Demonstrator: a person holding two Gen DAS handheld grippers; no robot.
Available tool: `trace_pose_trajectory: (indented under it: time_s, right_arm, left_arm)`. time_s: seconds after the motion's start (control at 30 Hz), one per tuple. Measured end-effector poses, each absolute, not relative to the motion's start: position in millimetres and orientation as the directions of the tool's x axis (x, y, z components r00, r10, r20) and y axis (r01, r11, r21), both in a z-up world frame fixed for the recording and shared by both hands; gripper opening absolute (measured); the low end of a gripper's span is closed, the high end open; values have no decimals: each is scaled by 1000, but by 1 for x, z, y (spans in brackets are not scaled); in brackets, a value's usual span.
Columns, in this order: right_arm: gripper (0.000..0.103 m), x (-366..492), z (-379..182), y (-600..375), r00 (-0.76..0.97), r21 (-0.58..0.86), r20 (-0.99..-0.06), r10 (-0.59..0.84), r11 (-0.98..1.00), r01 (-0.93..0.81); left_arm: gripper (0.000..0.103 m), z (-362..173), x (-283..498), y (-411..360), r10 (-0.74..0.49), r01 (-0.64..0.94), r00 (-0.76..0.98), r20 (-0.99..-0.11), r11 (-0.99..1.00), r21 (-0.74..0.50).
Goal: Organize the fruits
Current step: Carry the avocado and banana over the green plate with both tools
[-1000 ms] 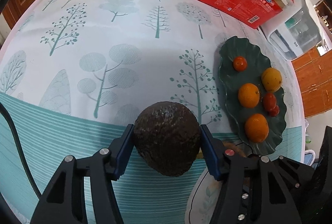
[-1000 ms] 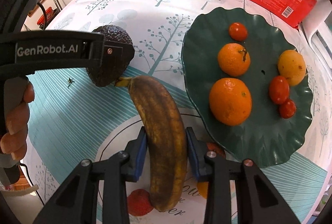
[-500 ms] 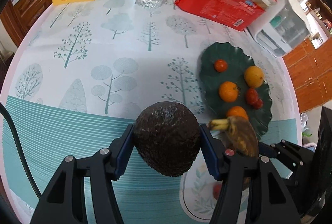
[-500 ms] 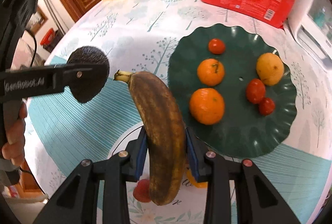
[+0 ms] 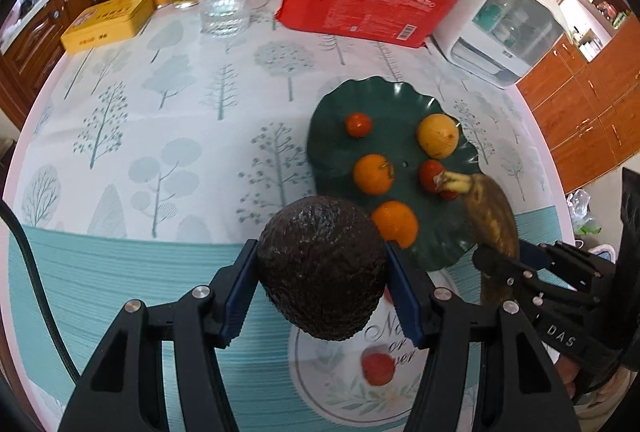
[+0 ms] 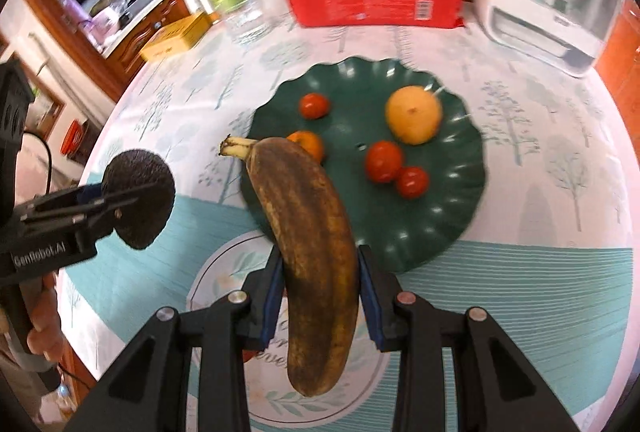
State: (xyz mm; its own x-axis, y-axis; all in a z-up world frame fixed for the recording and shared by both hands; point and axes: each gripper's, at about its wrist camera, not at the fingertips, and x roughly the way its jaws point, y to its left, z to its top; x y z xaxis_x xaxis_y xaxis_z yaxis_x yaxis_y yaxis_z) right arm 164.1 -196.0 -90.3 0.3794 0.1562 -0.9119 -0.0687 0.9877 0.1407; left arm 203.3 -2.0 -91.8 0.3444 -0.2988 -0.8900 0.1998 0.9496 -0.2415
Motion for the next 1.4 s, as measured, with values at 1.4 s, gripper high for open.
trace_pose_trajectory:
  time_s: [1.4]
  right_arm:
    - [35, 244, -144, -222, 343, 201, -927, 150, 973, 117]
  left_arm:
    - [60, -149, 327, -72, -266, 142, 367, -892, 963, -229]
